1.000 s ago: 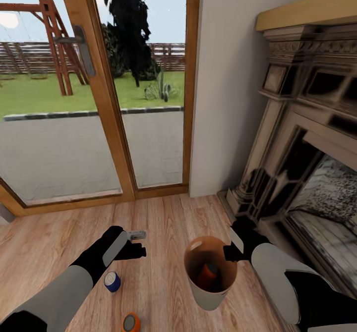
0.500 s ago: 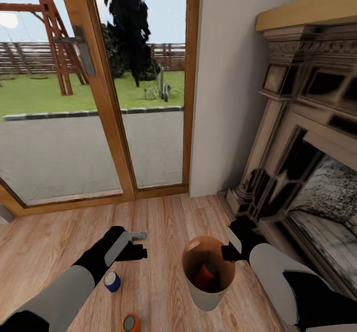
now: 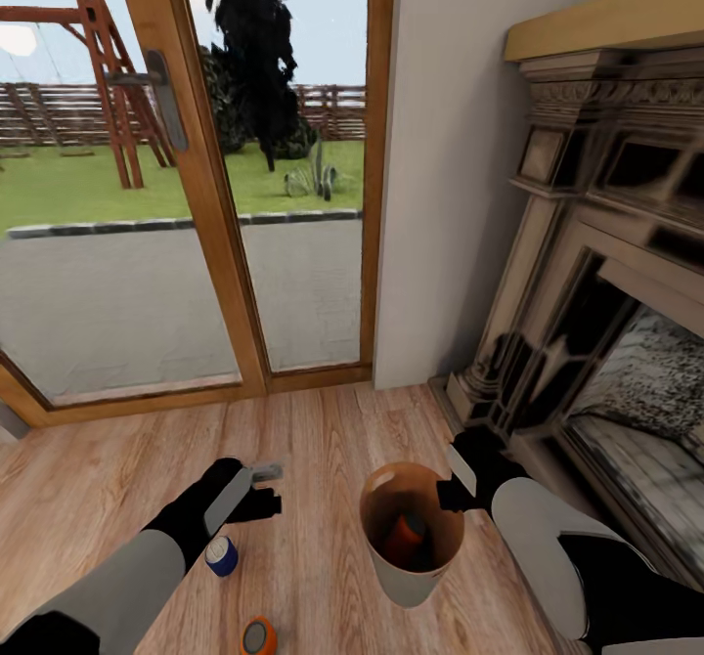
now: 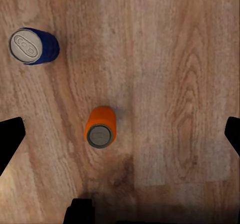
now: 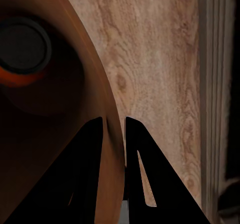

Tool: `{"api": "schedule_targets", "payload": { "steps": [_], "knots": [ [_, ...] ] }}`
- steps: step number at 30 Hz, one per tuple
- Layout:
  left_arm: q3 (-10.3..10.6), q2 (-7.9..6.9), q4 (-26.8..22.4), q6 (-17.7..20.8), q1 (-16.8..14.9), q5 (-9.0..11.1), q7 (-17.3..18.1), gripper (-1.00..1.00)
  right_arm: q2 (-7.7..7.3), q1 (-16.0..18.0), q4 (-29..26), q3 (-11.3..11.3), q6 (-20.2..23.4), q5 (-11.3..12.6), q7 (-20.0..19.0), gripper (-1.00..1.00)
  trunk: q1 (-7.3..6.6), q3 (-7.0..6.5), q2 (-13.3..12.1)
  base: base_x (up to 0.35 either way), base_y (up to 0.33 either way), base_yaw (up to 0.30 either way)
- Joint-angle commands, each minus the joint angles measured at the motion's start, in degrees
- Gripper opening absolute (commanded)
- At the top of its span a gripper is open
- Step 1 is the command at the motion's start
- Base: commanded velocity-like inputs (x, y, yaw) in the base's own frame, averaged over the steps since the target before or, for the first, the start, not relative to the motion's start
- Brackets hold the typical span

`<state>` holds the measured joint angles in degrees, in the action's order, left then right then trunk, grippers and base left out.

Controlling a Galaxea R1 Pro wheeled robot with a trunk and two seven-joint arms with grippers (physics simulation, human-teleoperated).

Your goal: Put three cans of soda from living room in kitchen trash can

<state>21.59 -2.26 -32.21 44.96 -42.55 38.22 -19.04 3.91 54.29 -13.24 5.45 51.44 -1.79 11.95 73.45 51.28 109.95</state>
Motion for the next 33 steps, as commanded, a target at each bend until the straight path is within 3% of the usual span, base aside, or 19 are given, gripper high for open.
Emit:
{"api": "schedule_targets", "payload": {
  "steps": [1, 5, 6, 11, 16, 33],
  "knots": [
    [0.01, -0.07, 1.15, -0.62, 0.00, 0.04, 1.80, 1.00, 0.02, 0.02, -0.01, 0.25, -0.12, 0.93, -0.17, -1.00, 0.00, -0.01, 0.00, 0.000, 0.000, 0.000],
    [0.10, -0.27, 5.65, -2.73, 0.05, -0.25, 10.76, 1.00, 0.16, 0.02, -0.03, 0.05, -0.17, 0.92, -0.11, -1.00, 0.00, -0.01, 0.00, 0.000, 0.000, 0.000],
    [0.10, -0.27, 5.65, -2.73, 0.05, -0.25, 10.76, 1.00, 0.16, 0.02, -0.03, 0.05, -0.17, 0.92, -0.11, -1.00, 0.00, -0.01, 0.00, 0.000, 0.000, 0.000],
    [0.37, -0.30, 14.67, -9.64, 0.09, -0.37, 15.26, 1.00, 0.50, 0.02, -0.03, -0.07, -0.28, 0.91, -0.09, -1.00, 0.00, -0.01, 0.00, 0.000, 0.000, 0.000],
    [0.45, -0.29, 17.11, -10.87, 0.09, -0.35, 15.21, 1.00, 0.58, 0.02, 0.03, -0.15, -0.41, 0.87, -0.09, -1.00, 0.00, -0.01, 0.00, 0.000, 0.000, 0.000],
    [0.45, -0.31, 17.71, -11.33, 0.10, -0.29, 15.00, 1.00, 0.71, 0.02, 0.05, -0.27, -0.46, 0.56, -0.07, -1.00, 0.00, -0.01, 0.00, 0.000, 0.000, 0.000]
  ]
}}
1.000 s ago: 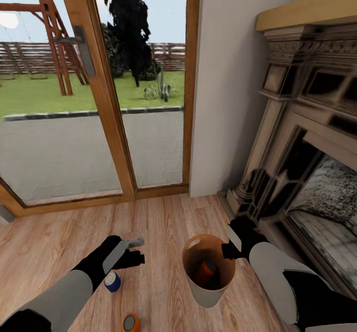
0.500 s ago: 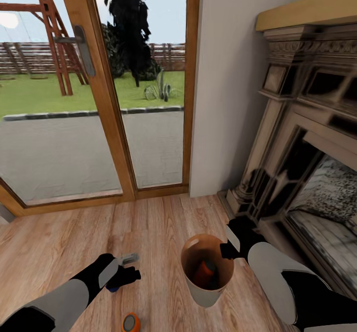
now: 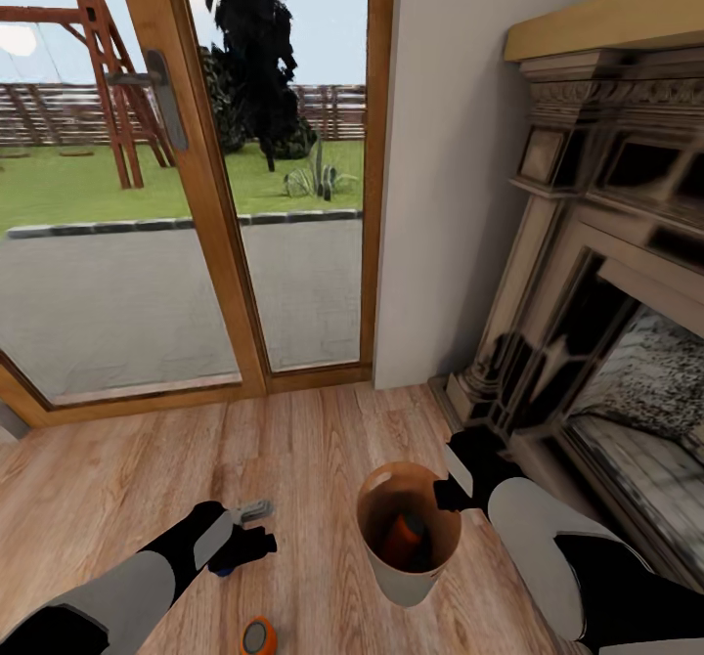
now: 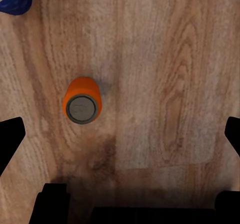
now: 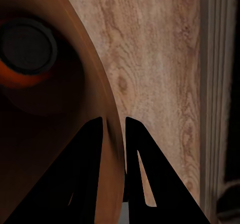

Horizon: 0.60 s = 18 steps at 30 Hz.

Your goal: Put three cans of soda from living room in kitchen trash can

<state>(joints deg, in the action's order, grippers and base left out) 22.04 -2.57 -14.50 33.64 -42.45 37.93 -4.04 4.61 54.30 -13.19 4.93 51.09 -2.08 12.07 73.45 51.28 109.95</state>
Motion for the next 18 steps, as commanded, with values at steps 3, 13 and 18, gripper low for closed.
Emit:
{"api": "schedule_targets", "payload": {
  "steps": [3, 13, 18],
  "knots": [
    [-0.14, -0.12, 0.05, -0.25, 0.14, 0.03, 0.05, 1.00, 0.22, 0.02, 0.03, 0.26, -0.12, 0.85, -0.15, -1.00, 0.00, 0.00, 0.00, 0.000, 0.000, 0.000],
    [-0.25, -0.95, 0.09, -0.62, 0.59, 0.02, 0.08, 1.00, 1.96, 0.00, 0.13, 0.25, -0.19, 0.86, -0.50, -1.00, 0.00, 0.00, 0.00, 0.000, 0.000, 0.000],
    [-0.25, -1.04, 0.06, -0.67, 0.55, -0.03, 0.11, 1.00, 2.87, -0.05, 0.12, 0.19, -0.20, 0.85, -0.47, -1.00, 0.00, 0.05, 0.00, 0.000, 0.000, 0.075]
  ]
}}
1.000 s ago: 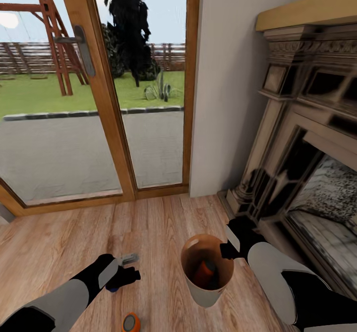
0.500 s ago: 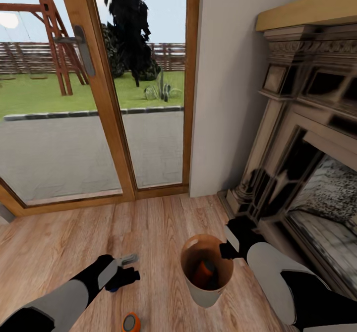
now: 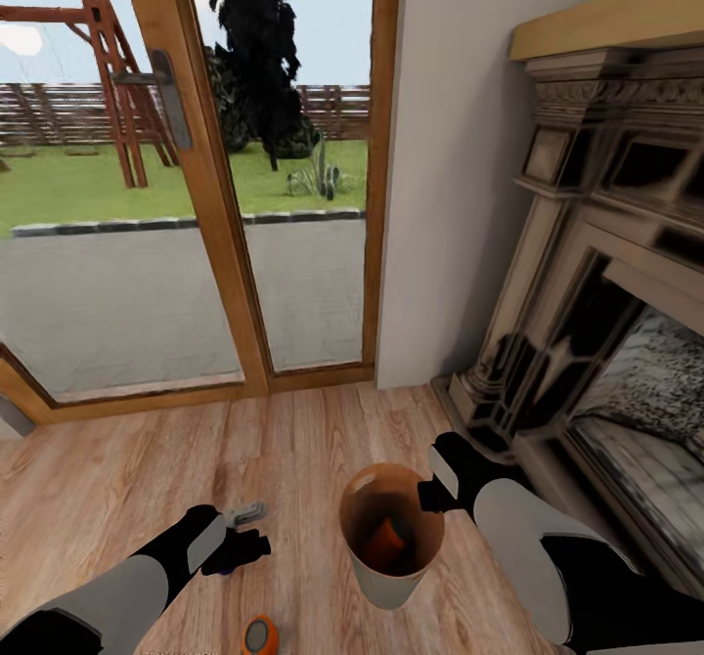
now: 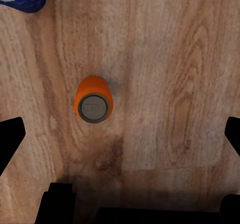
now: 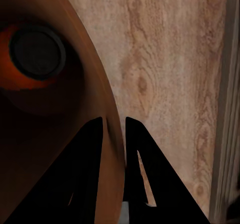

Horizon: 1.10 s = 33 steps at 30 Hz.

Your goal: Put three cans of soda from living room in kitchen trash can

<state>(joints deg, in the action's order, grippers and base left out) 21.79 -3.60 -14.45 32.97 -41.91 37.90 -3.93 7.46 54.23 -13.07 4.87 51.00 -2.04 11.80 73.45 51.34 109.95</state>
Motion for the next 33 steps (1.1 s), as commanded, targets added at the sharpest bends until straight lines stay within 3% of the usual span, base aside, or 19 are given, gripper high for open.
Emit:
{"api": "schedule_targets", "payload": {
  "steps": [1, 25, 33],
  "knots": [
    [0.00, -0.02, 0.01, -0.01, 0.00, -0.01, 0.00, 1.00, 0.04, 0.01, -0.01, 0.26, -0.11, 0.82, -0.18, -1.00, 0.00, 0.02, 0.00, 0.000, 0.000, 0.148],
    [0.26, 0.09, 0.03, -0.85, -0.02, -0.03, -0.68, 1.00, -0.35, 0.00, -0.29, 0.35, -0.20, 0.56, 0.23, -1.00, 0.00, 0.16, 0.00, 0.000, 0.000, 0.033],
    [0.20, -0.29, 0.10, -2.64, 0.09, -0.09, -0.81, 1.00, -0.31, 0.00, -0.29, 0.24, -0.20, 0.53, 0.24, -1.00, 1.75, 1.59, 3.21, 0.000, 0.000, 0.000]
  ]
}}
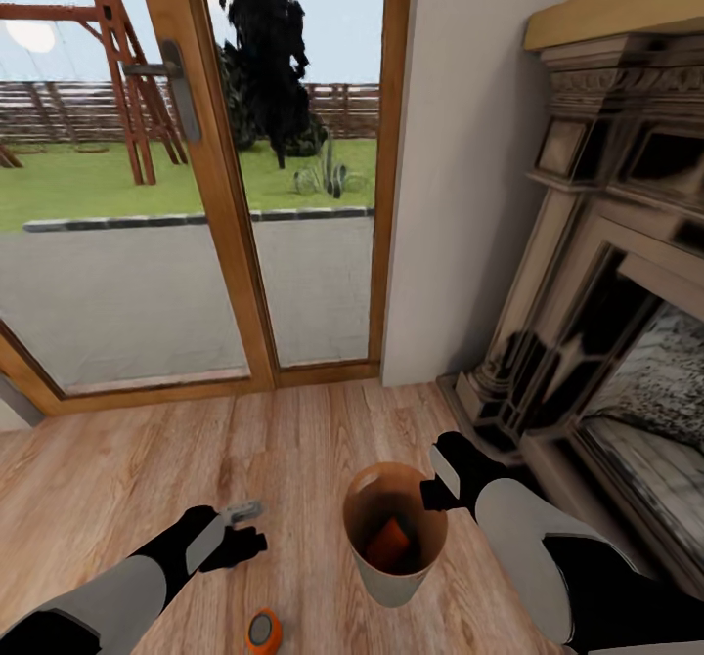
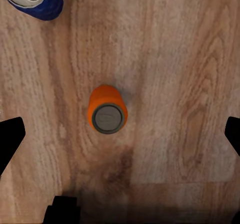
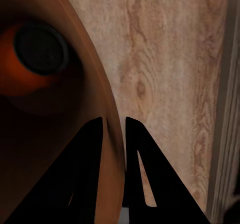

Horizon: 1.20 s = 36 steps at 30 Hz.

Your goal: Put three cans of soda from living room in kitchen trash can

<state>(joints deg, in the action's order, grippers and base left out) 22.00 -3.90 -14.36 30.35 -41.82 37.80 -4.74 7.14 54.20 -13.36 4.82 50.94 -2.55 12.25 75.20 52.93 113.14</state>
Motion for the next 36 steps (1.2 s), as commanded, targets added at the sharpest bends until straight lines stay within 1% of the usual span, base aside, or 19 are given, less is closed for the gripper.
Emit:
{"api": "schedule_targets", "payload": {
  "steps": [1, 7, 17, 19, 23, 25, 27, 28, 30, 36],
  "knots": [
    [0.01, -0.06, 0.01, -0.36, 0.01, 0.01, 0.00, 1.00, 0.02, 0.03, 0.00, 0.27, -0.14, 1.03, -0.19, -1.00, 0.22, 0.18, 0.42, 0.000, 0.000, 0.000],
    [0.13, -0.22, -0.03, -1.67, 0.07, 0.04, -0.01, 1.00, 0.03, 0.03, 0.02, 0.20, -0.14, 0.98, -0.18, -1.00, 1.54, 1.26, 2.83, 0.000, 0.000, 0.000],
    [0.28, 0.05, -0.04, -1.94, 0.07, 0.00, -0.06, 1.00, -0.14, 0.06, -0.89, 0.56, 0.41, 1.10, -0.35, -1.00, 3.74, 3.05, 6.84, 0.000, 0.000, 0.000],
    [0.30, 0.08, -0.04, -1.95, 0.07, 0.01, -0.03, 1.00, 0.01, 0.51, -1.43, 0.76, 1.18, 1.22, -0.37, -1.00, 4.17, 3.41, 7.64, 0.000, 0.000, 0.000],
    [0.31, 0.14, -0.05, -1.96, 0.07, 0.01, -0.02, 1.00, 0.29, 3.92, -3.52, 0.86, 7.68, 1.45, -0.36, -1.00, 5.05, 4.13, 9.24, 0.000, 0.000, 0.000],
    [0.32, 0.17, -0.05, -1.96, 0.07, 0.00, -0.01, 1.00, 0.35, 5.52, -4.48, 0.87, 9.06, 1.47, -0.26, -1.00, 5.49, 4.49, 10.05, 0.000, 0.000, 0.000],
    [0.32, 0.18, -0.05, -1.96, 0.07, -0.01, -0.01, 1.00, 0.33, 6.83, -4.75, 0.93, 9.06, 1.48, -0.13, -1.00, 5.93, 4.85, 10.85, 0.000, 0.000, 0.000],
    [0.33, 0.22, -0.05, -1.93, 0.07, -0.01, -0.03, 1.00, 0.23, 8.26, -4.69, 1.04, 9.06, 1.46, 0.10, -1.00, 6.15, 5.03, 11.25, 0.000, 0.000, 0.000],
    [0.33, 0.26, -0.05, -1.90, 0.07, -0.01, -0.04, 1.00, 0.15, 9.97, -4.34, 1.18, 9.06, 1.45, 0.59, -1.00, 6.59, 5.38, 12.05, 0.000, 0.000, 0.000],
    [0.30, 0.29, -0.05, -1.88, 0.07, -0.01, -0.04, 1.00, 0.22, 12.51, -3.09, 1.27, 9.06, 1.54, 2.47, -1.00, 7.91, 6.46, 14.46, 0.000, 0.000, 0.000]
  ]
}}
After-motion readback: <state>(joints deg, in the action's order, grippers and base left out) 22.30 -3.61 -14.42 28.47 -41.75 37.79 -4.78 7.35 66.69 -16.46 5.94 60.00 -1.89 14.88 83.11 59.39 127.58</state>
